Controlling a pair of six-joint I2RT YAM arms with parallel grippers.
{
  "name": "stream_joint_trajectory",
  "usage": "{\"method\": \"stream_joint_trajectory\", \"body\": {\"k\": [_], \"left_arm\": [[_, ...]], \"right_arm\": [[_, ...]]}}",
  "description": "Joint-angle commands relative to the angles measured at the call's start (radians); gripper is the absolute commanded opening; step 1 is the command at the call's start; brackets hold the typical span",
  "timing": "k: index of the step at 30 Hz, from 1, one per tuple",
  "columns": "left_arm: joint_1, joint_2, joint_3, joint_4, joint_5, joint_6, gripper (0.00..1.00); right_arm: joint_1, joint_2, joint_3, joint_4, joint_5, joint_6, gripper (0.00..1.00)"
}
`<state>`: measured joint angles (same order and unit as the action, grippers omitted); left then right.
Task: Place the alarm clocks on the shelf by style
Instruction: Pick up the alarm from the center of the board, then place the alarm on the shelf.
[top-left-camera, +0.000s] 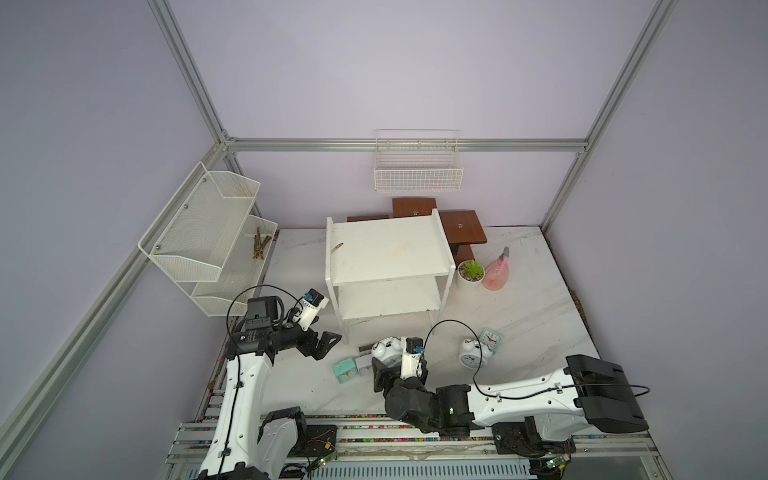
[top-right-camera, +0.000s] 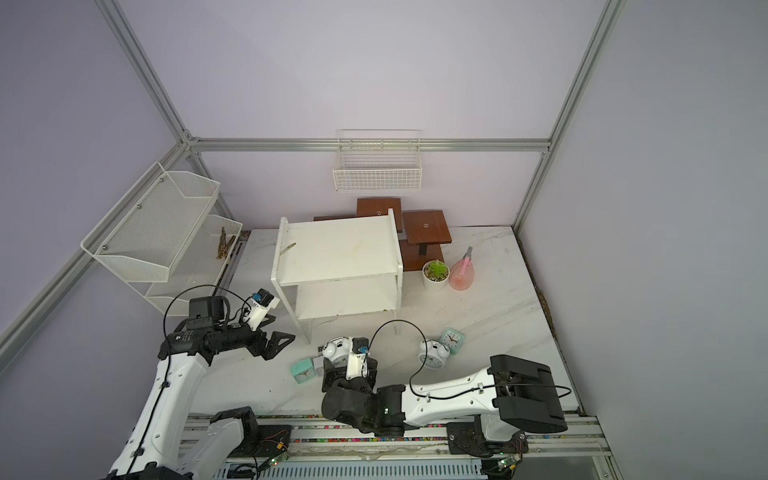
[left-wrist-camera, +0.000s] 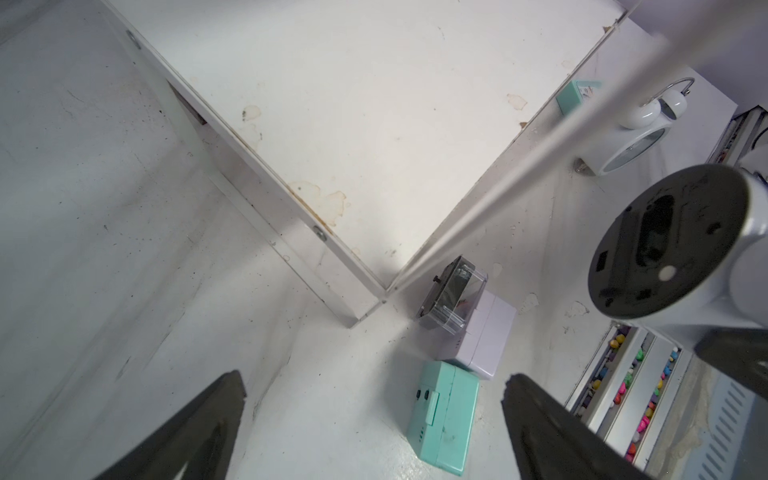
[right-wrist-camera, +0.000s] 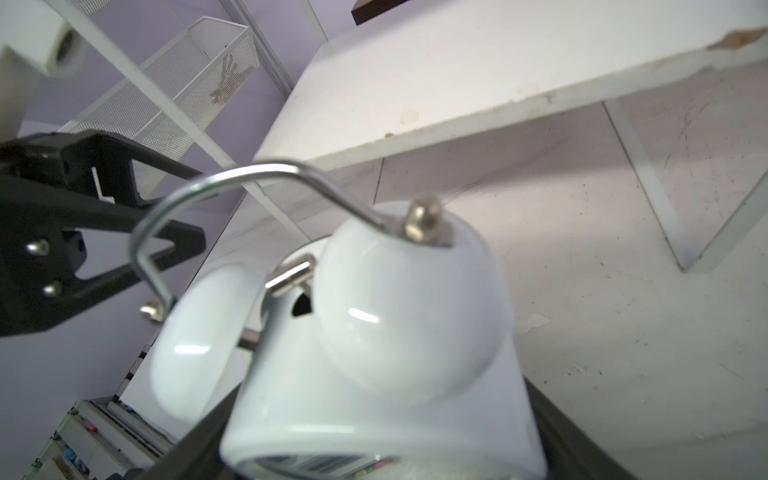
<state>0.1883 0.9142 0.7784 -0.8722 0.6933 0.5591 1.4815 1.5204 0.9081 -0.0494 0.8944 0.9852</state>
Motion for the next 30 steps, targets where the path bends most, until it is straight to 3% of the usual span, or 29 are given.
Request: {"method": "stream_joint_trajectory", "body": {"k": [1, 6, 12, 20, 30], "left_arm": [[0.004, -0.005, -0.006, 0.036, 0.004, -0.014, 1.00], [0.005, -0.008, -0.016, 0.039, 0.005, -0.013, 1.00], [0.005, -0.006, -0.025, 0.044, 0.006, -0.011, 1.00], [0.004, -0.001, -0.033, 0.047, 0.008, -0.006, 1.00], [0.005, -0.004, -0.045, 0.056, 0.007, -0.007, 1.00]], "right_arm": [[-0.040, -0.008, 0.111, -0.189, -0.043, -0.014, 0.68], [-0.114, 0.089, 0.302, -0.306, -0.167, 0.005, 0.59], [-0.120, 0.250, 0.556, -0.532, -0.067, 0.089, 0.57], [-0.119, 0.273, 0.607, -0.502, 0.033, 0.076, 0.55], [-0.130, 0.273, 0.606, -0.318, 0.069, -0.062, 0.54]]}}
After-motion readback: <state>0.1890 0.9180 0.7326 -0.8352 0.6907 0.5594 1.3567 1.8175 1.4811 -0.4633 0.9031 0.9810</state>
